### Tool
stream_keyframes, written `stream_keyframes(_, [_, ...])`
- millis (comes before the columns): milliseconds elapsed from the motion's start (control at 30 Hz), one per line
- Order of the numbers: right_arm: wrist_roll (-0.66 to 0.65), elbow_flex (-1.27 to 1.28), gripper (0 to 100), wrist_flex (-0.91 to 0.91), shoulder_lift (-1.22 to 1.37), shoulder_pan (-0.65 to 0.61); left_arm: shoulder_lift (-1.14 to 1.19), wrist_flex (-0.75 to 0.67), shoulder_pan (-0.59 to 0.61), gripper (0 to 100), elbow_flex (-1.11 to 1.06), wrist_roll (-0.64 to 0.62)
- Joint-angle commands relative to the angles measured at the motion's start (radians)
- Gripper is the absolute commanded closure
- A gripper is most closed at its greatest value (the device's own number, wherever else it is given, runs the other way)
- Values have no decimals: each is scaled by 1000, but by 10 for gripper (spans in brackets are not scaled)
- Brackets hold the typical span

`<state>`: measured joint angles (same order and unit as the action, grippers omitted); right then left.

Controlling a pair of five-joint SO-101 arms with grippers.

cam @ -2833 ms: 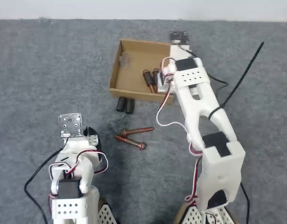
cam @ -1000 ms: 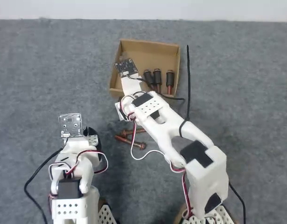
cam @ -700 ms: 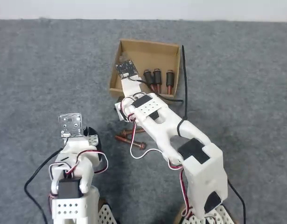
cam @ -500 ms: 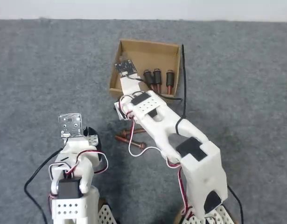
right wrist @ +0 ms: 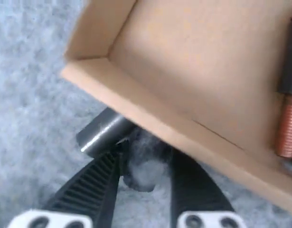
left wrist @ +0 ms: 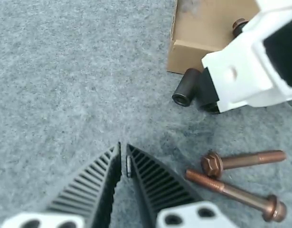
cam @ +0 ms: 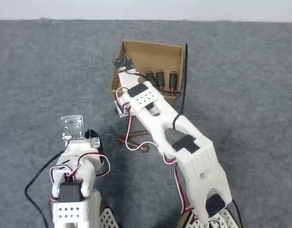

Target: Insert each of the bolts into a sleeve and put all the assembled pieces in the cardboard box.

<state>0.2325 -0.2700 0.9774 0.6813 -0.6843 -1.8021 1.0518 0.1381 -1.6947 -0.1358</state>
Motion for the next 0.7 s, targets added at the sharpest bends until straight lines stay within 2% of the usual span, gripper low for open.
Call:
stream_keyframes(0, [-12,-31,985,5,7,8,-12,0,-2,987,10,11])
stream_keyframes(167, [-12,-34,992,54,-7,10,-12,0,-2,987,10,11])
stream_keyframes(300, [-12,-29,991,173,-58,21,-12,0,-2,987,10,11])
stream_keyframes(667, [-26,-25,991,403,-196,166,-12,0,-2,987,10,11])
